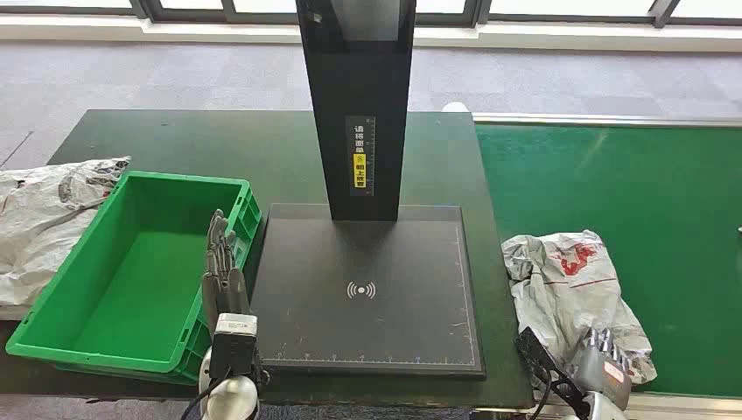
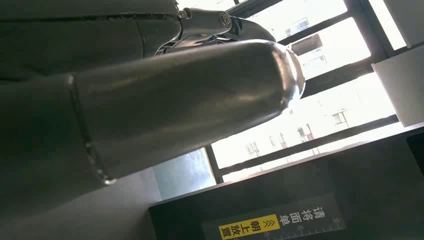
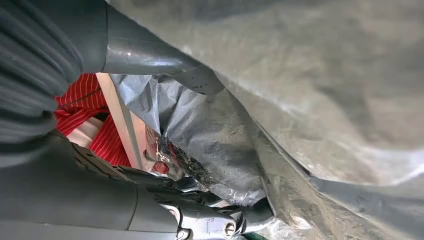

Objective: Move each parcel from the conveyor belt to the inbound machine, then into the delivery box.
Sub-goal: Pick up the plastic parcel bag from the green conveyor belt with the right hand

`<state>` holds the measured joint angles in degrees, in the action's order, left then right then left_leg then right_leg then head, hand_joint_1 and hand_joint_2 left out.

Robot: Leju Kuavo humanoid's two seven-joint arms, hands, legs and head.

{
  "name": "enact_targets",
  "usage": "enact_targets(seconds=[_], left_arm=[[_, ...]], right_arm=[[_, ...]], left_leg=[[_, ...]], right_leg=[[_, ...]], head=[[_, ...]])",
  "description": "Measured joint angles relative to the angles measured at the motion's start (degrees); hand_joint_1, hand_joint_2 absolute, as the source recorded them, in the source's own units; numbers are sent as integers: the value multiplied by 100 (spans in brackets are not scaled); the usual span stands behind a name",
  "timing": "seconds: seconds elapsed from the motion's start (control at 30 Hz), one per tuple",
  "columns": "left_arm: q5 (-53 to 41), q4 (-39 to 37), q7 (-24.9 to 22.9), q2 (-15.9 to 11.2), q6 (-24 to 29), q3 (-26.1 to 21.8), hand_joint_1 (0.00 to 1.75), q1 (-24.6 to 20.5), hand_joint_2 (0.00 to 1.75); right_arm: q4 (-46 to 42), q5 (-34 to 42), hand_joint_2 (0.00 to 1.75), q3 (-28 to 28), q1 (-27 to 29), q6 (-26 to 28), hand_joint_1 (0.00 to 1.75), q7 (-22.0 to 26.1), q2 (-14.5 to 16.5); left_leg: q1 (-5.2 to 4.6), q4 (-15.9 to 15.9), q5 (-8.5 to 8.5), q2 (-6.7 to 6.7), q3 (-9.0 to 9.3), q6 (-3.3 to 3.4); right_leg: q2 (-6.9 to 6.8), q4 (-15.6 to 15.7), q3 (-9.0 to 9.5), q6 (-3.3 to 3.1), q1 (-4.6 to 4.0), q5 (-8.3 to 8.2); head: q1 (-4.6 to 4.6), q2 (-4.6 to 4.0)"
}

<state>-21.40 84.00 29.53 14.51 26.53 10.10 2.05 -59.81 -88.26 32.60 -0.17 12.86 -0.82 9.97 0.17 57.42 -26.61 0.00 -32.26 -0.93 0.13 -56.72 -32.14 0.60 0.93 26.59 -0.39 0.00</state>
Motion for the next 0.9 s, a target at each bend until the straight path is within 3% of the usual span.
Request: enact_targets(seconds=[0.33, 0.5, 0.63, 0.9], left_arm=[[97, -48, 12, -1, -81, 0, 0, -9, 0], [100, -69, 9, -2, -93, -2, 0, -18, 0], [49, -26, -35, -1, -188, -5, 0, -62, 0], [-26, 55, -111, 2, -210, -9, 0, -129, 0]], right_arm=[[-120, -145, 175, -30, 16, -35, 175, 68, 116], [-241, -17, 175, -144, 11, 670, 175, 91, 150], [-820, 378, 175, -398, 112, 1042, 175, 88, 275], [-1637, 588, 175, -637, 324, 1147, 175, 89, 438]], left_leg=[[0, 1, 3, 0, 5, 1], [1, 1, 3, -4, 0, 0], [0, 1, 4, -2, -6, -1], [-1, 1, 4, -2, -9, -1]], right_leg=[[1, 0, 11, 1, -1, -5], [-3, -2, 9, 1, -2, -5], [-1, -5, 0, 0, -1, -5], [-1, -5, -1, 1, 1, -4]], head=[[0, 0], [0, 0], [0, 0], [0, 0]])
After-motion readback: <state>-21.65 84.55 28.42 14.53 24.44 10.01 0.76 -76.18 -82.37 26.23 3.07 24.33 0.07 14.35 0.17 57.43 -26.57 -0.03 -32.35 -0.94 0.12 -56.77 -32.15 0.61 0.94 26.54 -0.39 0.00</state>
